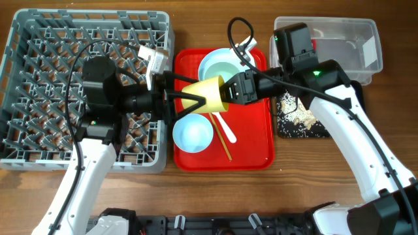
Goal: Sort waste into correct bins and load items into the dishwasher rack
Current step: 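Hand the yellow cup from the right gripper to the left gripper, then place the yellow cup into the dish rack with the left gripper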
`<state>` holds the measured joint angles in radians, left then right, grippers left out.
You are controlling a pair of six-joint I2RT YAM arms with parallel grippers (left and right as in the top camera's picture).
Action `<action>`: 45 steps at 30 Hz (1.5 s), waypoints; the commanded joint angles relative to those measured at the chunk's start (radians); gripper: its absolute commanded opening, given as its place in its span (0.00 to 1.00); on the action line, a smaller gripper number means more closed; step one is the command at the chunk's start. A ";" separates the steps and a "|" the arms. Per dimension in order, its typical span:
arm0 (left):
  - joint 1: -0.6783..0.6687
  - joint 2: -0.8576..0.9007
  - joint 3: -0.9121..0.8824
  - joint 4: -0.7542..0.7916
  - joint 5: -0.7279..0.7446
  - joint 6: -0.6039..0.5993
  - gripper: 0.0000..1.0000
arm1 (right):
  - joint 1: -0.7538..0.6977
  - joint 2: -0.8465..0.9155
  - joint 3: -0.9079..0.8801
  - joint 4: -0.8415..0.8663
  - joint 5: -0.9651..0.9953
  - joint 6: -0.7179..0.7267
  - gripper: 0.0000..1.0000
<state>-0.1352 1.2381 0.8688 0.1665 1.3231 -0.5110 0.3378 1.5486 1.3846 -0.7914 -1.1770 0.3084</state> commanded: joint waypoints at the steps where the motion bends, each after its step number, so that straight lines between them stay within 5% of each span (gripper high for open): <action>1: -0.028 0.003 0.012 0.036 0.012 -0.072 0.86 | 0.005 0.013 0.010 0.015 -0.037 -0.011 0.04; 18: -0.048 0.002 0.012 0.051 0.019 -0.103 0.77 | 0.005 0.013 0.010 0.084 -0.036 0.035 0.04; 30: -0.047 0.002 0.012 0.055 0.019 -0.099 0.59 | 0.005 0.013 0.010 0.082 -0.032 0.035 0.05; 33: -0.026 0.002 0.012 0.055 0.019 -0.079 0.52 | 0.005 0.013 0.010 0.080 -0.025 0.036 0.23; 39: 0.054 0.002 0.012 0.012 0.019 -0.036 0.50 | 0.005 0.013 0.010 0.080 0.018 0.035 0.39; 45: 0.149 0.002 0.012 -0.383 -0.171 0.262 0.39 | -0.016 0.013 0.010 0.077 0.206 0.055 0.44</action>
<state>-0.0288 1.2381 0.8783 -0.0853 1.3125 -0.4526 0.3367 1.5486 1.3846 -0.7162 -1.0855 0.3508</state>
